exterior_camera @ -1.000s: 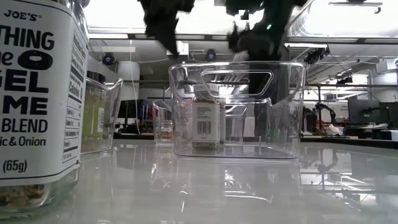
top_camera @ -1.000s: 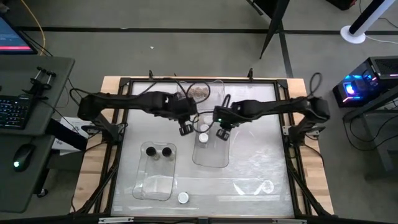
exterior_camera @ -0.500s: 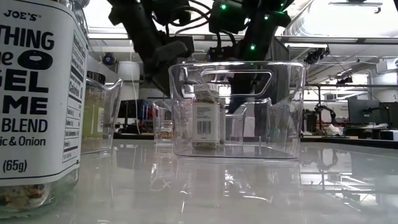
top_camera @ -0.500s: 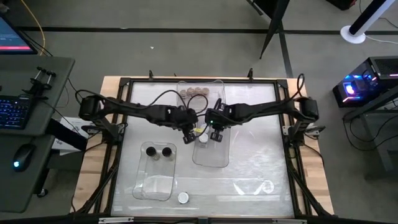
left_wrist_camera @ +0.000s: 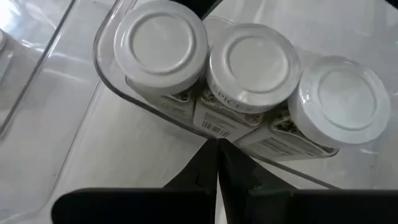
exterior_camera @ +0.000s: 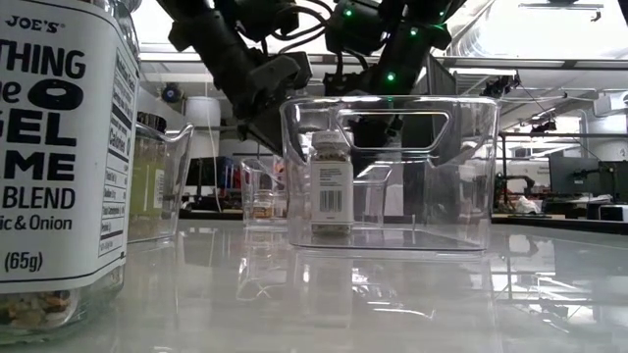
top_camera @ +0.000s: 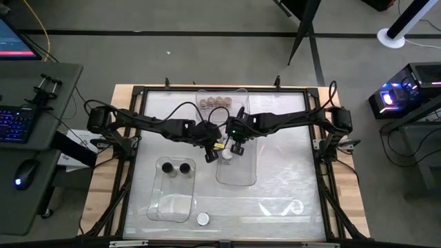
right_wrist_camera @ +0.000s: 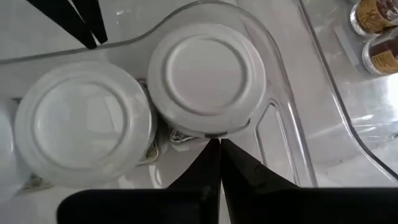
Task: Sort spices by type
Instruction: Adjust the white seasoning bottle in the bottom right transparent bin, then put the white seasoning bottle into the bottom right transparent bin
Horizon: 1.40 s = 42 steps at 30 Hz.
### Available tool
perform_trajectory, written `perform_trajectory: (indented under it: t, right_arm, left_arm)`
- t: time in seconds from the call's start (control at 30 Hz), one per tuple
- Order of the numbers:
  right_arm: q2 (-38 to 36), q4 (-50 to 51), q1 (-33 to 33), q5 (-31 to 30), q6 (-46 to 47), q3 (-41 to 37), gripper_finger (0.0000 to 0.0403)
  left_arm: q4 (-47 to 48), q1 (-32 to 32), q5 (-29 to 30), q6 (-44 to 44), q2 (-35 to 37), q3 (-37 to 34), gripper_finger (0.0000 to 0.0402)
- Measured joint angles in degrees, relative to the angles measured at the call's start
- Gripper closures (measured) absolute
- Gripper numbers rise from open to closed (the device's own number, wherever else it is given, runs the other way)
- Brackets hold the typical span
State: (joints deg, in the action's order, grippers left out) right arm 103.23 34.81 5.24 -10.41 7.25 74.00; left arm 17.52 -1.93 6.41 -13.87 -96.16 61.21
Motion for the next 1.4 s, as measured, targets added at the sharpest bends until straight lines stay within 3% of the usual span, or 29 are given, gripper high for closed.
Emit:
perform_trajectory:
  t: [0.33,0.57,0.97,1.4]
  right_arm:
    - [-1.1,5.7,0.0,4.1,-1.7,0.0,0.0402]
    - [-0.8,-2.2,0.3,4.8,0.3,-4.6,0.0402]
    - [-0.8,-7.6,0.4,4.2,0.2,-5.5,0.0403]
    - [-3.4,-0.4,0.4,4.1,-0.8,-5.5,0.0403]
  left_arm:
    - [-0.9,0.1,0.5,-1.3,0.0,0.0,0.0401]
    - [-1.2,0.2,0.7,-2.5,0.0,0.0,0.0401]
    - [-4.3,0.2,1.7,-2.5,-0.1,-0.1,0.0401]
    - [-5.1,0.1,1.7,-1.9,0.2,-0.1,0.0401]
